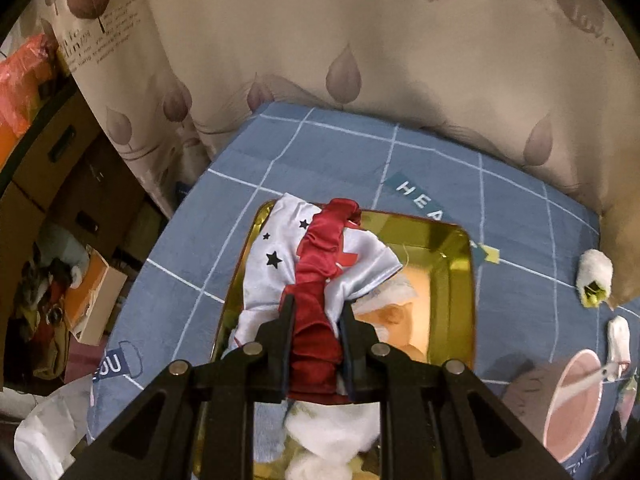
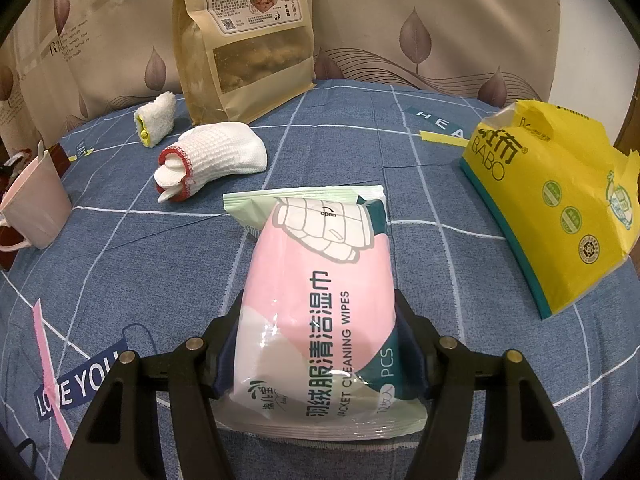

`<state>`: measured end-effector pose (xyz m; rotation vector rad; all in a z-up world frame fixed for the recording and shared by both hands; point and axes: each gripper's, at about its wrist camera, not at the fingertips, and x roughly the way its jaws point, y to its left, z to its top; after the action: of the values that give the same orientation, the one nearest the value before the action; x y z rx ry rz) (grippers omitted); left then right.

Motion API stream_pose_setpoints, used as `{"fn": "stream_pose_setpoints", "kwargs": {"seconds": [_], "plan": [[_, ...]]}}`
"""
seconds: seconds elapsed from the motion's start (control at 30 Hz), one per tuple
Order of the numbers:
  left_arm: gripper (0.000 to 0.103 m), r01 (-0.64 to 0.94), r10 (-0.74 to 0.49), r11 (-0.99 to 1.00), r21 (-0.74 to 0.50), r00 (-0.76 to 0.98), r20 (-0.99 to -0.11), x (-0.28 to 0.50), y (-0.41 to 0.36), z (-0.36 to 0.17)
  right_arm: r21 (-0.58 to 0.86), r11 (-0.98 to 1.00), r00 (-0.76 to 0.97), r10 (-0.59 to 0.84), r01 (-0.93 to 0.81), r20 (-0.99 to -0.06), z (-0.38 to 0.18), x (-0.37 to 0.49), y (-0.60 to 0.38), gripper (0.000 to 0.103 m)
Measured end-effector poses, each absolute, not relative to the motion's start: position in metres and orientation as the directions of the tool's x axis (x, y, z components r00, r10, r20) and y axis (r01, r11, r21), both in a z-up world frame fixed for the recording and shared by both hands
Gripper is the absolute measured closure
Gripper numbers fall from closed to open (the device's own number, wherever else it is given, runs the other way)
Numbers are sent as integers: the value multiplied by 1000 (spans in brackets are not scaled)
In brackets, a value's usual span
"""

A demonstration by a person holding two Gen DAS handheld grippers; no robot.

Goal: Organize soft objects
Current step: 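Carry the star-print cloth into the gold tin and release it with the left tool, then lift the pink wipes packet with the right tool toward the tin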

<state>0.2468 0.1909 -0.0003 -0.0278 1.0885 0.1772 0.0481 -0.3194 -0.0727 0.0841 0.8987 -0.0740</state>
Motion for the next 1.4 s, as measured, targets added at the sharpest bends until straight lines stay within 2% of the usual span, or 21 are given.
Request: {"fn": "stream_pose_setpoints", "kwargs": {"seconds": [0.13, 0.2, 0.3, 0.33, 0.37, 0.57, 0.93, 1.17, 1.4], "plan": [[83, -164, 117, 985, 52, 421, -900, 253, 197, -18, 41, 994, 620, -30, 100, -784, -73, 48, -319, 39], [80, -162, 119, 985, 56, 413, -903, 253, 196, -24, 40, 994, 620, -30, 100, -784, -73, 48, -319, 39], [70, -159, 122, 986, 58, 426, -897, 252, 197, -24, 40, 994, 620, -31, 100, -784, -73, 48, -319, 39], [62, -159, 123, 985, 59, 426, -896, 251, 197, -23, 39, 994, 620, -31, 100, -784, -73, 48, -319, 39], [58, -162, 125, 985, 61, 423, -897, 251, 197, -22, 40, 994, 620, -31, 100, -784, -73, 48, -318, 39], [47, -144, 114, 988, 56, 440, -891, 247, 194, -6, 36, 994, 619, -35, 101, -785, -73, 49, -318, 39], [45, -115, 74, 993, 11, 564, -823, 181, 173, 44, 30, 994, 617, -40, 103, -786, -74, 49, -318, 39], [45, -43, 15, 999, -13, 586, -810, 120, 139, 31, 28, 994, 616, -42, 104, -786, -74, 50, -318, 39], [45, -56, 33, 998, 0, 578, -816, 86, 138, 10, 22, 994, 615, -48, 105, -787, -74, 50, -317, 39]]}}
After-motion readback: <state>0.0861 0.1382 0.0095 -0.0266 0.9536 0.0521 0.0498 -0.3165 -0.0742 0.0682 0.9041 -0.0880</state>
